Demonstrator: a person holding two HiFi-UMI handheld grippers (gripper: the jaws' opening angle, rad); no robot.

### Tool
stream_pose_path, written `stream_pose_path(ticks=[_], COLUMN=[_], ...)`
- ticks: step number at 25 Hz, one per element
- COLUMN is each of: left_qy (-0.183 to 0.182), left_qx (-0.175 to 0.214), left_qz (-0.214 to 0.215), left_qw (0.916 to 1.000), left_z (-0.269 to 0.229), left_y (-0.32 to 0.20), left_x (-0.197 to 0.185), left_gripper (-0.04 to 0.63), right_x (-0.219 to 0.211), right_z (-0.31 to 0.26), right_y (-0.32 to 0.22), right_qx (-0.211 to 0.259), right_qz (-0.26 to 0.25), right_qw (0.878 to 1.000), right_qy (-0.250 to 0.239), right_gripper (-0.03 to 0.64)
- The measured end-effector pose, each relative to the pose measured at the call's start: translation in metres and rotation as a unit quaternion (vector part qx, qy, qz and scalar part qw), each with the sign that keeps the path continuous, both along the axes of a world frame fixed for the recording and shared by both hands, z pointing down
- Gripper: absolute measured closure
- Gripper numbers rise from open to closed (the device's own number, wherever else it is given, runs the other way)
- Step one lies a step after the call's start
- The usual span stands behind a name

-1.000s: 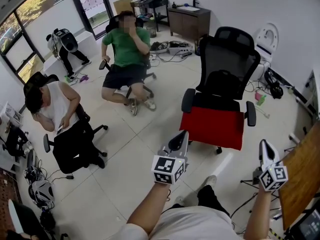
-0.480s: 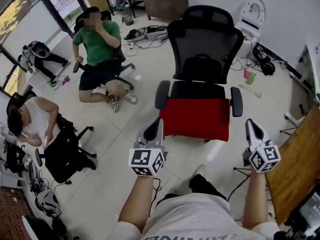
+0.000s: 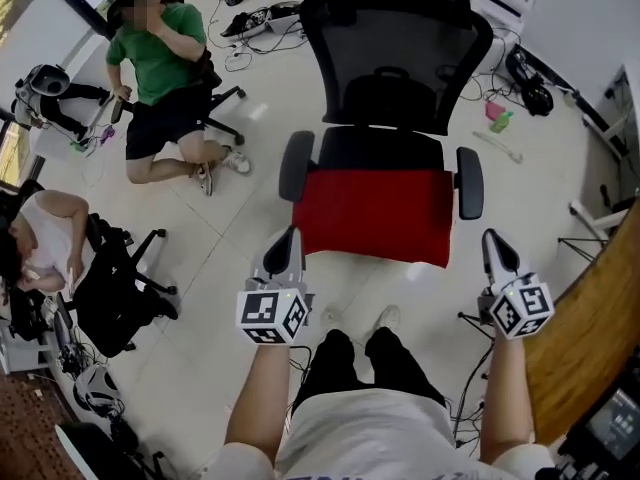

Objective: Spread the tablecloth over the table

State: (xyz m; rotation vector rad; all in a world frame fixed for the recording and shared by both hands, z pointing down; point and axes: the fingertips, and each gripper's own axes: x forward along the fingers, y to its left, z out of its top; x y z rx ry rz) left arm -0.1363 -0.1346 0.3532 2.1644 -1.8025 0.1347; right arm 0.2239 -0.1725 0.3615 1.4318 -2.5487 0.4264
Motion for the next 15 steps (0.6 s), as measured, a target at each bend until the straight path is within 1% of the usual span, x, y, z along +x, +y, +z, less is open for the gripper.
stream_pose_path(ticks=[3,8,13,15], left_qy=[-0.002,-0.006,-0.004,0.002], left_qx=[-0.02,-0.054,-0.099,-0.12], left_qz=[-0.006,-0.015,-0.019,-0.023], left_qw=[0.9998,0.9984,0.9949,0.9925], left_z=[0.04,0.122,0.227,0.273], left_y=[-0.007,-0.013,-0.005,-0.003], left_x=[-0.02,-0.047,-0.061,-0.07], left_gripper=[0.589,0.589,0.586,0.566], right_x=[0.009,0.016,0.01,0.009], right_z=[0.042,0.134,0.232,0.265], right_y=[-0.006,-0.004,0.002,0.001], right_qx=[-0.024,-0.07,-0.12,-0.132], right_qz=[0.021,0.042,0.04,0.041], right_qw=[0.999,0.997,0.992,0.99], right_qy=[0.007,0.013,0.018,0.025], right_gripper=[0.609,0.609,0.609,0.609])
